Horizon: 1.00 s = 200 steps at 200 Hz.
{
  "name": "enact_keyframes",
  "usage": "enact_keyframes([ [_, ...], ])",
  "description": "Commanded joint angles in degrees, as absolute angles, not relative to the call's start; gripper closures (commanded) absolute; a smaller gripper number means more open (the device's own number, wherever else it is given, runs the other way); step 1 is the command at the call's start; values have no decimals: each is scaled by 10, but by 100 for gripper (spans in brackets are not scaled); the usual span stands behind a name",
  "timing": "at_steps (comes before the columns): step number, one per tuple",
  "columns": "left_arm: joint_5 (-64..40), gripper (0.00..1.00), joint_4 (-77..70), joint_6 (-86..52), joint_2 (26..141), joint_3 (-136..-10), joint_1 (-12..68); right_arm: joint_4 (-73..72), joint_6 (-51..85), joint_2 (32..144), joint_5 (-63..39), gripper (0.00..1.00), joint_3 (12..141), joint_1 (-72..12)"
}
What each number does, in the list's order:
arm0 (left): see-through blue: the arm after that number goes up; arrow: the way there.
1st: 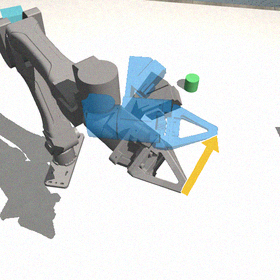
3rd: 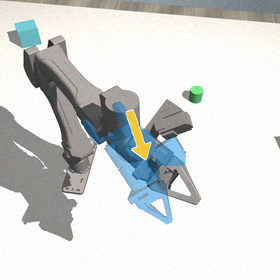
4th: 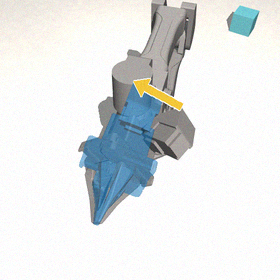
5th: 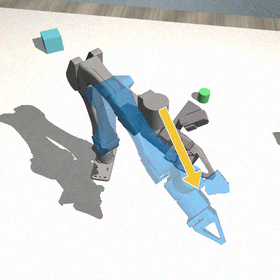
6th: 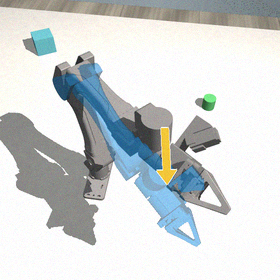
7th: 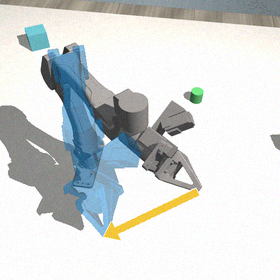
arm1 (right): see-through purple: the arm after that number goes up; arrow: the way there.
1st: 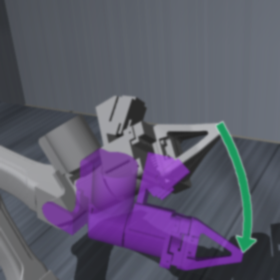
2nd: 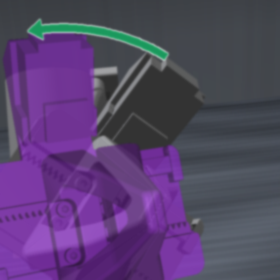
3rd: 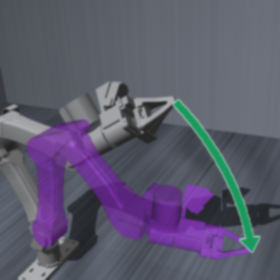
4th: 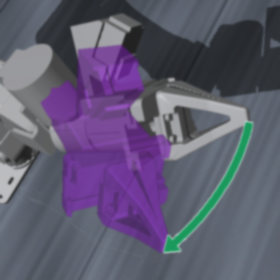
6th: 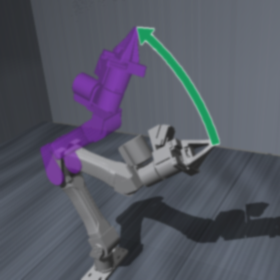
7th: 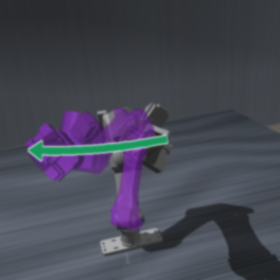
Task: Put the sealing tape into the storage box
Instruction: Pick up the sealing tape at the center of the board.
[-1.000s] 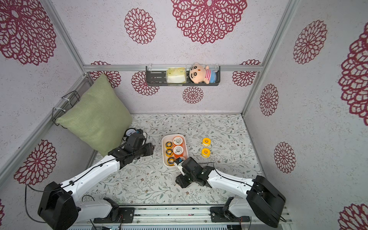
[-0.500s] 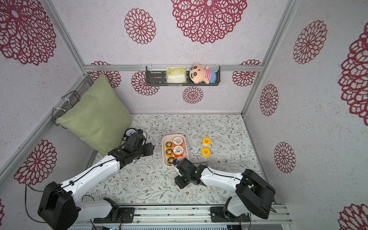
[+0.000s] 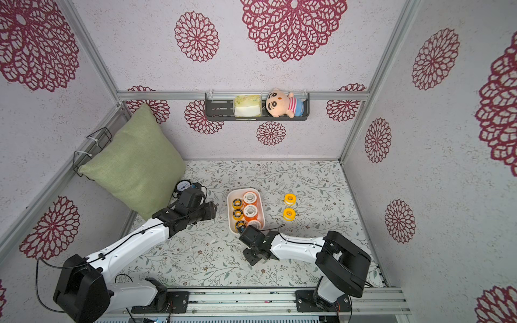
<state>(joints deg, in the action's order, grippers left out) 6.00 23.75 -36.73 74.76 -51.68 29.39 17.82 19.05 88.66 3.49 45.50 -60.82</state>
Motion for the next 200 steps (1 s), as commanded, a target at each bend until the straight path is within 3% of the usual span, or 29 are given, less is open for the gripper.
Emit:
enact_keyframes([
  [1, 51, 46, 226, -369, 757, -518, 291, 198, 207, 900, 69, 68, 445, -610],
  [51, 36, 46, 217, -370, 770, -523, 290, 170, 221, 841, 59, 72, 418, -594],
  [131, -69, 52, 157, -383, 875, -560, 295, 106, 239, 618, -63, 70, 338, -493],
  [200, -88, 64, 149, -385, 934, -586, 295, 79, 229, 627, -94, 69, 405, -461],
])
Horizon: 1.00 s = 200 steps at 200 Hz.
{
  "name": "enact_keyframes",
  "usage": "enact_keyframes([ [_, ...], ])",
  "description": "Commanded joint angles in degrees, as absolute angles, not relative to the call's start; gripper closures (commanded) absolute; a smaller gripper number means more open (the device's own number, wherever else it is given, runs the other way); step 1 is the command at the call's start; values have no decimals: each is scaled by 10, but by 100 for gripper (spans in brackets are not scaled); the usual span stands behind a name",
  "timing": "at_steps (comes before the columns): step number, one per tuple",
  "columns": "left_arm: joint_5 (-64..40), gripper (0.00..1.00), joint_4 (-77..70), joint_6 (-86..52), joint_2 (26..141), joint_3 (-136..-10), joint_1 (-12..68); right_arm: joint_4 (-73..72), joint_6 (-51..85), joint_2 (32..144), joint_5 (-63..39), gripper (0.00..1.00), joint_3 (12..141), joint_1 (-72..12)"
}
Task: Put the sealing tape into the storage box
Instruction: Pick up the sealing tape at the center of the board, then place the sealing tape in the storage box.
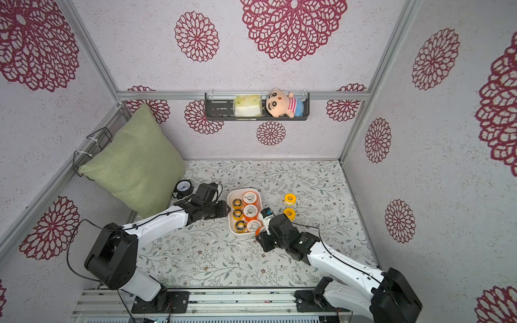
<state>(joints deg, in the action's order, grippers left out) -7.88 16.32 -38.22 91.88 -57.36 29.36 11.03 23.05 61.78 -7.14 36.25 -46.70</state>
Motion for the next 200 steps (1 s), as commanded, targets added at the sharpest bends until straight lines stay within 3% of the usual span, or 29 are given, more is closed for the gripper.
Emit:
enact_keyframes([
  [1, -88, 64, 150, -385, 934, -586, 295, 78, 228, 628, -95, 69, 406, -461],
  [145, -78, 73, 161, -386, 990, -610, 301, 116, 213, 820, -68, 68, 549, -460],
  [200, -73, 82, 167, -385, 998, -615, 301, 145, 208, 860, -55, 68, 572, -460],
])
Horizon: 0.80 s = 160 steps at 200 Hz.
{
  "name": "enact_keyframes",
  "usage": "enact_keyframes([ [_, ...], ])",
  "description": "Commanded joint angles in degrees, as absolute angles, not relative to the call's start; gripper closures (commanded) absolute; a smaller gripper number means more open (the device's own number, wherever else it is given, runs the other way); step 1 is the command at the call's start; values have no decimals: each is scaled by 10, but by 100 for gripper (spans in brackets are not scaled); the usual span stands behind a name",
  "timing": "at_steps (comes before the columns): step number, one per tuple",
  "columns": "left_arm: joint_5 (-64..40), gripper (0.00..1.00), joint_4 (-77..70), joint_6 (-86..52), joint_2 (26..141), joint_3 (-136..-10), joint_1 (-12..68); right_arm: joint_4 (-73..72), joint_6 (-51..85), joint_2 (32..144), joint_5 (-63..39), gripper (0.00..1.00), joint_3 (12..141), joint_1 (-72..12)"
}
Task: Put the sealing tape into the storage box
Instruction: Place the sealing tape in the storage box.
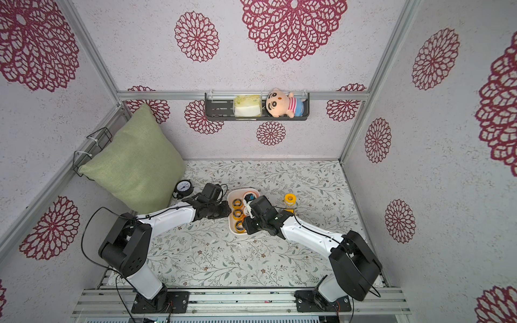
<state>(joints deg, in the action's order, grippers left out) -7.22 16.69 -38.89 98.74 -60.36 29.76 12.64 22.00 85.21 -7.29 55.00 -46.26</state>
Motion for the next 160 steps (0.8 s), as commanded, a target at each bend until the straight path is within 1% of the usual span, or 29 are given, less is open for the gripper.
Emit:
enact_keyframes([
  [1, -73, 82, 167, -385, 998, -615, 301, 146, 208, 860, -55, 68, 573, -460],
  [118, -68, 84, 174, -380, 1006, -623, 302, 205, 198, 934, -21, 66, 616, -460],
  [160, -66, 84, 177, -378, 1007, -624, 302, 214, 206, 942, -1, 66, 621, -461],
])
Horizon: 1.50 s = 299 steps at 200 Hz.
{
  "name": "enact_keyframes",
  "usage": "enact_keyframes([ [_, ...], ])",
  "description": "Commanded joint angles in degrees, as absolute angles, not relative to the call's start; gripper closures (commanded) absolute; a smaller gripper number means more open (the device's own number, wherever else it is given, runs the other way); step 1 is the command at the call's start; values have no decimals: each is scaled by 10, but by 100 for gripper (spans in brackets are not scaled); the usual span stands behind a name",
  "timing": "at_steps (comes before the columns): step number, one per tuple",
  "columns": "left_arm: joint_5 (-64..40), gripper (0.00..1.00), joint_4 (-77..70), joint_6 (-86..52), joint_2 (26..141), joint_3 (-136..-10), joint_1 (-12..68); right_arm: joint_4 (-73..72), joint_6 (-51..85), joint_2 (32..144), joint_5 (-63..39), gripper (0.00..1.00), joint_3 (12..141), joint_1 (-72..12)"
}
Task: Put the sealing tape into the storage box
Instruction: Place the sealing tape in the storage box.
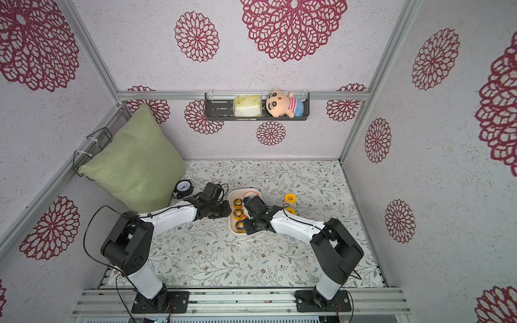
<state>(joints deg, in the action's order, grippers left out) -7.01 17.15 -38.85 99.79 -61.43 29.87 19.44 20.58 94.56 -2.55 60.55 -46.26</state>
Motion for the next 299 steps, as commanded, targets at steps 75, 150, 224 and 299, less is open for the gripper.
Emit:
enact_keyframes([
  [75, -63, 84, 178, -377, 1006, -623, 302, 226, 215, 963, 18, 58, 635, -460],
  [150, -62, 83, 182, -377, 998, -623, 302, 217, 221, 943, 22, 51, 634, -460],
  [224, -48, 68, 204, -364, 932, -626, 302, 113, 243, 832, 20, 45, 569, -441],
  [299, 47, 61, 225, -359, 850, -586, 294, 41, 291, 761, -32, 48, 474, -353],
])
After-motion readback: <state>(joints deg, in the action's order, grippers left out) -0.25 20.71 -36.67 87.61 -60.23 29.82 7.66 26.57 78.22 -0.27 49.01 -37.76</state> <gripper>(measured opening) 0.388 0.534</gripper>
